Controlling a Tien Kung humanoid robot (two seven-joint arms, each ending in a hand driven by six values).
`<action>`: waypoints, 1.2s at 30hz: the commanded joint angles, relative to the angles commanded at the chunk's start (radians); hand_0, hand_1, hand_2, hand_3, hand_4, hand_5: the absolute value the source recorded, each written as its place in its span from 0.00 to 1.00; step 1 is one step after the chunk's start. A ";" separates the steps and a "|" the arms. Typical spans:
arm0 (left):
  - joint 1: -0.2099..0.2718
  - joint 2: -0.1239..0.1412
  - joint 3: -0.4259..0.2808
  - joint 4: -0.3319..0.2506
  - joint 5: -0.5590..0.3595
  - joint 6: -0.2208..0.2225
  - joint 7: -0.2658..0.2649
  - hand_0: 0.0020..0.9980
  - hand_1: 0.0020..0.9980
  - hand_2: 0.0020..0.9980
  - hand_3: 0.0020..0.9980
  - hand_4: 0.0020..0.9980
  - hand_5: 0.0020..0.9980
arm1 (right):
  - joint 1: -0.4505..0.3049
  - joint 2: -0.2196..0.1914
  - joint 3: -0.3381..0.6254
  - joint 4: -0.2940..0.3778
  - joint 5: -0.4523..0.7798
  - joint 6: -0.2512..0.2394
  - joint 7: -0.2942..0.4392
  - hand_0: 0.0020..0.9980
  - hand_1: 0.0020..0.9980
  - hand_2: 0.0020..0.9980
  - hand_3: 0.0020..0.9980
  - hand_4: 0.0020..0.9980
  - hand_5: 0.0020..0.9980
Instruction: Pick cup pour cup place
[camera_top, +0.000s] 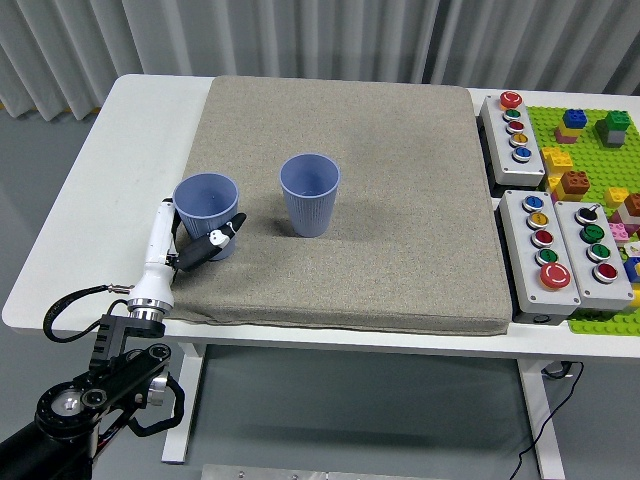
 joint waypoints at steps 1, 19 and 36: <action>0.000 0.000 0.000 0.000 0.001 0.000 0.000 0.74 0.73 0.85 0.82 0.94 0.41 | 0.000 0.000 0.000 0.000 0.000 0.000 0.000 0.64 0.61 0.51 0.59 0.00 0.00; 0.041 0.026 -0.031 -0.057 0.091 -0.047 0.050 0.81 0.81 0.99 1.00 0.97 0.44 | 0.002 -0.002 0.001 -0.001 0.000 -0.001 0.001 0.64 0.61 0.51 0.59 0.00 0.00; 0.076 0.052 -0.053 -0.101 0.136 -0.073 0.082 0.87 0.87 1.00 1.00 0.98 0.44 | -0.001 -0.002 0.008 0.000 -0.010 0.000 -0.001 0.64 0.61 0.51 0.59 0.00 0.00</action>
